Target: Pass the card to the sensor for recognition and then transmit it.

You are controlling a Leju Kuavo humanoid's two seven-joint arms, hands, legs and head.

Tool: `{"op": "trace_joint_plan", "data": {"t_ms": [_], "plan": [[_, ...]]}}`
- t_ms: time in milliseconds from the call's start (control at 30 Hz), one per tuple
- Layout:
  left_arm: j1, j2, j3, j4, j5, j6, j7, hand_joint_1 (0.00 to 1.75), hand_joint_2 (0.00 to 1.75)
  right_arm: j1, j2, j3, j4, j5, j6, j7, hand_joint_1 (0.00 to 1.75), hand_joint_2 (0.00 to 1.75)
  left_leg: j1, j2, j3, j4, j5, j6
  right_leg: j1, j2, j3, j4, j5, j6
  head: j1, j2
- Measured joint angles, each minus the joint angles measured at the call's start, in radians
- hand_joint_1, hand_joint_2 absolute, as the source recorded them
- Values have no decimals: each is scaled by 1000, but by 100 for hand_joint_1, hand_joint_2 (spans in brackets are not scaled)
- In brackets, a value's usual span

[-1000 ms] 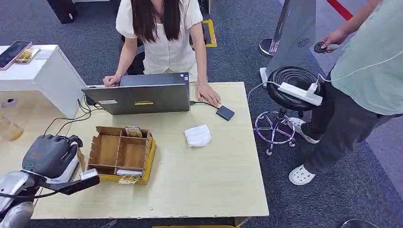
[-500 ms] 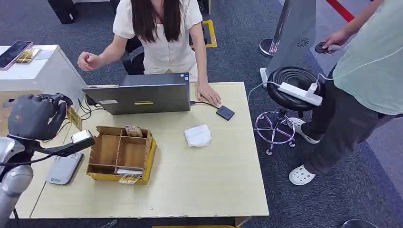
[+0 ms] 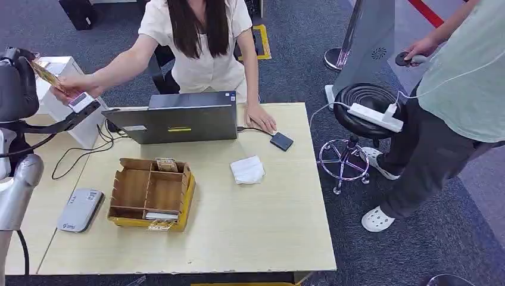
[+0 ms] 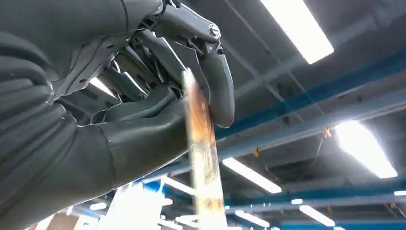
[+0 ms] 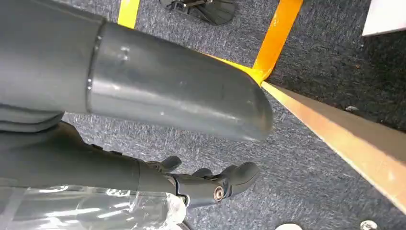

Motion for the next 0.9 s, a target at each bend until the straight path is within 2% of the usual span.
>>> {"op": "trace_joint_plan", "data": {"t_ms": [200, 500, 533, 567, 600, 767, 800, 900], "plan": [[-9, -3, 10, 57, -13, 8, -8, 175, 175, -3, 0, 0, 0, 7, 0, 0, 0, 0, 0, 0, 0, 0, 0, 0, 0, 0, 0, 0, 0, 0, 0, 0], [-10, -6, 21, 84, -10, 9, -11, 175, 175, -4, 0, 0, 0, 10, 0, 0, 0, 0, 0, 0, -1, 0, 0, 0, 0, 1, -1, 0, 0, 0, 0, 0], [-10, -7, 21, 87, -10, 9, -12, 37, 175, -4, 0, 0, 0, 10, 0, 0, 0, 0, 0, 1, -1, 0, 0, 0, 0, 1, -1, 0, 0, 0, 0, 0], [-10, -7, 21, 89, -10, 9, -12, 0, 175, -4, 0, 0, 0, 10, 0, 0, 0, 0, 0, 1, -1, 0, 0, 0, 0, 1, -1, 0, 0, 0, 0, 0], [-10, -7, 21, 90, -10, 9, -12, 0, 0, -4, 0, 0, 0, 10, 0, 0, 0, 0, 0, 1, -1, 0, 0, 0, 0, 1, -1, 0, 0, 0, 0, 0], [-15, -7, 24, 95, 10, 7, -33, 0, 0, -6, 0, 0, 0, 18, 0, 1, 0, 0, 0, 1, -1, 0, 0, 0, 0, 1, -1, 0, 0, 0, 0, 0], [-15, -7, 24, 96, 10, 7, -35, 0, 175, -6, 0, 0, 0, 18, 0, 1, 0, 0, 0, 1, -1, 0, 0, 0, 0, 1, -1, 0, 0, 0, 0, 0], [-16, 1, 27, 99, 2, 1, -39, 0, 175, -6, 0, 0, 0, 21, 1, 4, 0, 0, 0, 1, -1, 0, 0, 0, 0, 1, -1, 0, 0, 0, 0, 0]]}}
